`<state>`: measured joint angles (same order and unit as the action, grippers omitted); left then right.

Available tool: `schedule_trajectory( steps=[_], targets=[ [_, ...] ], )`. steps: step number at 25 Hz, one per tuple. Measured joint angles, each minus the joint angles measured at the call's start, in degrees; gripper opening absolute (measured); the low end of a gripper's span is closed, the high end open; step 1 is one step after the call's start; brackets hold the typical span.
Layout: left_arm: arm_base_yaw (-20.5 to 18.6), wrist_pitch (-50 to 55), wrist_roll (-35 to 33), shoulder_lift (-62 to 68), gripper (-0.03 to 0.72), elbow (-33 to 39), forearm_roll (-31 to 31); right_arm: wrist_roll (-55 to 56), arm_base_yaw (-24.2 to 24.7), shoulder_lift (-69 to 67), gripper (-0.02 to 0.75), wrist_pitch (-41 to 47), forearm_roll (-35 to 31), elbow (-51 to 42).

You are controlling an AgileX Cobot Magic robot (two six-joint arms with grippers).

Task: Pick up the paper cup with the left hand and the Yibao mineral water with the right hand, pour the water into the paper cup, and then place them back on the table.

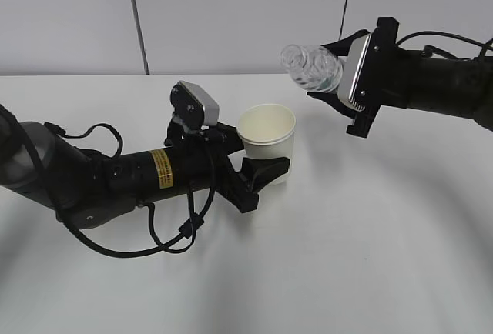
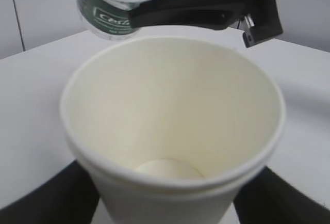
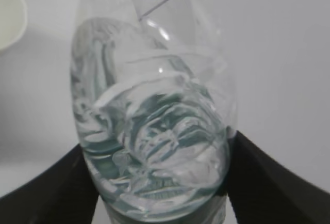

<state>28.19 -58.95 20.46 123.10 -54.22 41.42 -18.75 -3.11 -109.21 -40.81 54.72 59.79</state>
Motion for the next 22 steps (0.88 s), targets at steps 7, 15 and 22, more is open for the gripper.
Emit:
schedule_trajectory(
  steps=[7,15,22],
  targets=[
    [0.0,0.0,0.68,0.0,0.463,0.0,0.83,-3.3,0.0,0.0,0.509,2.29,0.0,0.0],
    [0.92,0.3,0.84,0.0,0.463,0.0,0.98,-5.68,0.0,0.0,0.509,2.61,0.0,0.0],
    [0.92,0.4,0.84,0.0,0.461,0.0,0.98,-8.1,0.0,0.0,0.509,2.66,0.0,0.0]
  ],
)
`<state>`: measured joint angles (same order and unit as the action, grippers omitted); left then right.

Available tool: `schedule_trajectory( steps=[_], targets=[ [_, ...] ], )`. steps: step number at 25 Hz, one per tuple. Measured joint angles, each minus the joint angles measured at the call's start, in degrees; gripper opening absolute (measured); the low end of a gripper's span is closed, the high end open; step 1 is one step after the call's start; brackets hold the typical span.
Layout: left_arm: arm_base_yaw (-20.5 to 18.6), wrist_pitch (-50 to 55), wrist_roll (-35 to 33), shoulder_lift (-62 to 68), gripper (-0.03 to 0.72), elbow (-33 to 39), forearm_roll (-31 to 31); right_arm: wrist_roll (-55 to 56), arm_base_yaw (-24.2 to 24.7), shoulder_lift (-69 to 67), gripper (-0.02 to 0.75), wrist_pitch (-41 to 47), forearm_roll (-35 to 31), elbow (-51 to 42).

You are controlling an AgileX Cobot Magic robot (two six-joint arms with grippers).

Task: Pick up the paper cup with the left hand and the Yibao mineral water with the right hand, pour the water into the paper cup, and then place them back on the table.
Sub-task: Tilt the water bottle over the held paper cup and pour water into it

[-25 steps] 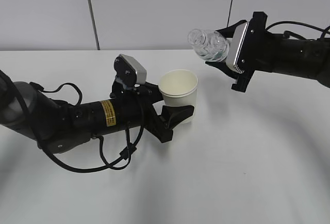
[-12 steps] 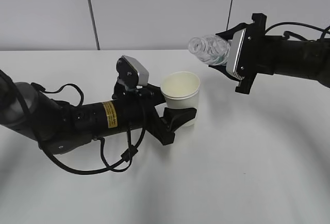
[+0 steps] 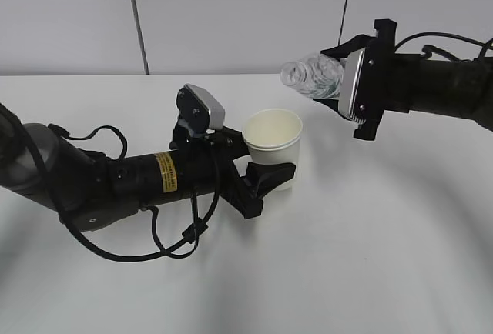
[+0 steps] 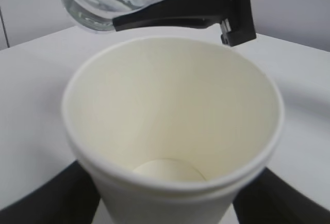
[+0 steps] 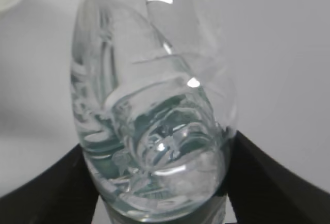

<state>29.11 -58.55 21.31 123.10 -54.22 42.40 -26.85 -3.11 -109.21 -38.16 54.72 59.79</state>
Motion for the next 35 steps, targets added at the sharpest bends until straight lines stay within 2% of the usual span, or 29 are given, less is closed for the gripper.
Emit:
schedule_trajectory(
  steps=[35],
  targets=[
    [0.3,0.68,0.01,0.0,0.461,-0.98,0.0,-13.29,0.0,0.0,0.508,0.0,-2.21,0.0]
  ],
)
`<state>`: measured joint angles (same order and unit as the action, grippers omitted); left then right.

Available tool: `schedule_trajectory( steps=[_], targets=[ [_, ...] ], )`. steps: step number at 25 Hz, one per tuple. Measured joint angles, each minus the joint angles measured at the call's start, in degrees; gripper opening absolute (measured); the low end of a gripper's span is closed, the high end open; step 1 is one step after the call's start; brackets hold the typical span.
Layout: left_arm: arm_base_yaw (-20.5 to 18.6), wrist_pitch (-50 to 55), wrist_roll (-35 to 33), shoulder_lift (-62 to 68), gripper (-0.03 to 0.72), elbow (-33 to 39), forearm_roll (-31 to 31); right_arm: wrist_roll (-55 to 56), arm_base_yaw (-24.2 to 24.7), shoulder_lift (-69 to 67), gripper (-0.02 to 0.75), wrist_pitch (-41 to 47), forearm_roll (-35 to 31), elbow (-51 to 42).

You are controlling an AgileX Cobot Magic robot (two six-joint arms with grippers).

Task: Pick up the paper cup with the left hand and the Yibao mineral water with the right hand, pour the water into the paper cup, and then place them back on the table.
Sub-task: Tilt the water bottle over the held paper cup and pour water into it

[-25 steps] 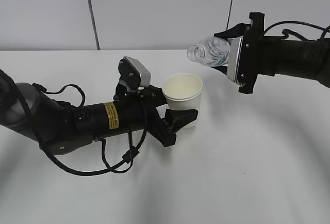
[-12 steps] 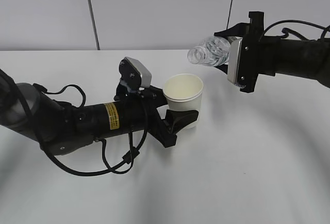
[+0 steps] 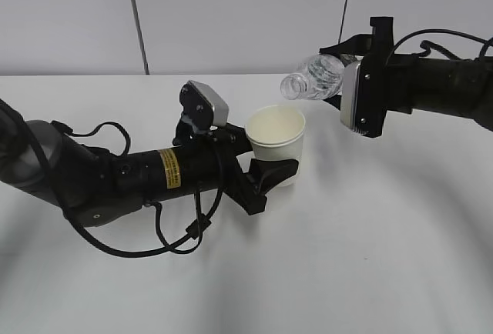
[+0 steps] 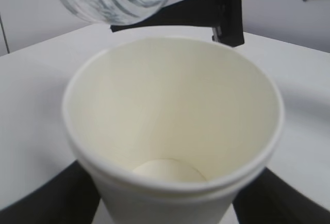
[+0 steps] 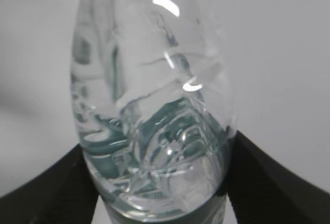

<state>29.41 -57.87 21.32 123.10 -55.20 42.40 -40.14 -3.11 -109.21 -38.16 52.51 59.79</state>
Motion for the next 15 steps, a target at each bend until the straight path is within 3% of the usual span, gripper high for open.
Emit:
schedule_trajectory(
  steps=[15],
  targets=[
    [0.28,0.85,0.0,0.0,0.459,-0.66,0.0,-4.4,0.0,0.0,0.508,-0.16,0.0,0.0]
  ],
)
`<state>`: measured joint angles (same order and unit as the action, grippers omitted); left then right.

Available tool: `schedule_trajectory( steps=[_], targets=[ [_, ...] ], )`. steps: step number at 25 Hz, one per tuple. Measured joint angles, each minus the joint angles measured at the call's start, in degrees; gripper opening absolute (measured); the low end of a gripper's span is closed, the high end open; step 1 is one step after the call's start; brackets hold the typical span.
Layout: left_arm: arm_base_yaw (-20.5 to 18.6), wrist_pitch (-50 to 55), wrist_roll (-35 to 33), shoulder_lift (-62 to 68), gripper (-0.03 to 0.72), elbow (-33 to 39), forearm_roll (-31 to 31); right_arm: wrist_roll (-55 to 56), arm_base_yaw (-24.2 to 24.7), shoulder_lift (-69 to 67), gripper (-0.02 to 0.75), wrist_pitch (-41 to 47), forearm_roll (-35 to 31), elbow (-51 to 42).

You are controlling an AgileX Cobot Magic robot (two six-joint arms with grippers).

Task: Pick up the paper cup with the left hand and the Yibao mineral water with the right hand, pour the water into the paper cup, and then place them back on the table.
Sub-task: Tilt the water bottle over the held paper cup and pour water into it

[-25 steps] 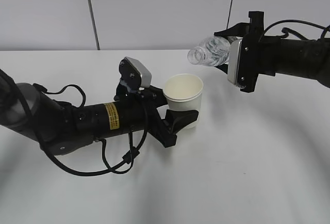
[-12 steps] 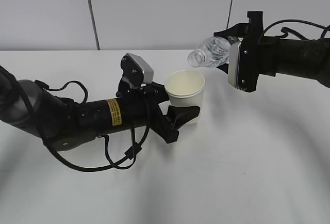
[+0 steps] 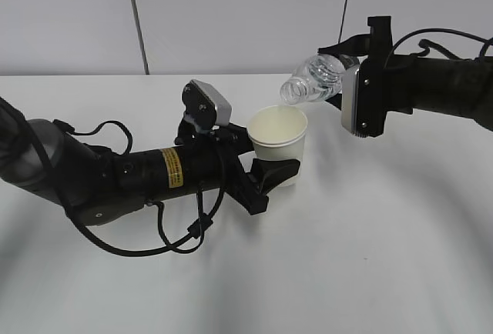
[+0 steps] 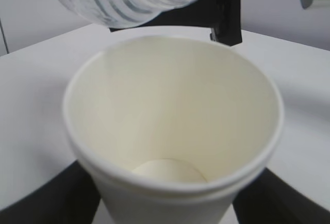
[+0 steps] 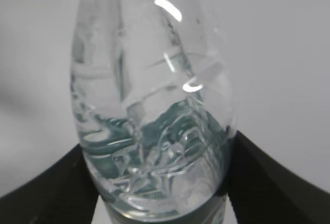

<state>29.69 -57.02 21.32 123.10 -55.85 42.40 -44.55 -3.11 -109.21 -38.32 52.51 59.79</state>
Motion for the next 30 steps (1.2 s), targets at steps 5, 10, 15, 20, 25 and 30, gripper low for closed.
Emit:
schedule_trajectory(
  steps=[5,10,15,20,25,30],
  targets=[
    [0.0,0.0,0.0,0.0,0.458,0.0,-0.06,-0.16,0.0,0.0,0.508,-0.28,0.0,0.0],
    [0.0,0.0,0.0,0.0,0.458,0.0,-0.06,-1.67,0.0,0.0,0.508,-0.36,0.0,0.0],
    [0.0,0.0,0.0,0.0,0.458,0.0,-0.06,-3.44,0.0,0.0,0.508,-0.65,0.0,0.0],
    [0.0,0.0,0.0,0.0,0.454,0.0,-0.06,-4.49,0.0,0.0,0.508,-0.78,0.0,0.0],
    [0.25,0.0,0.0,0.0,0.454,0.0,0.0,-4.84,0.0,0.0,0.508,-0.78,0.0,0.0],
    [1.28,0.03,0.0,0.0,0.454,0.0,0.0,-6.11,0.0,0.0,0.508,-0.78,-0.73,0.0]
  ],
)
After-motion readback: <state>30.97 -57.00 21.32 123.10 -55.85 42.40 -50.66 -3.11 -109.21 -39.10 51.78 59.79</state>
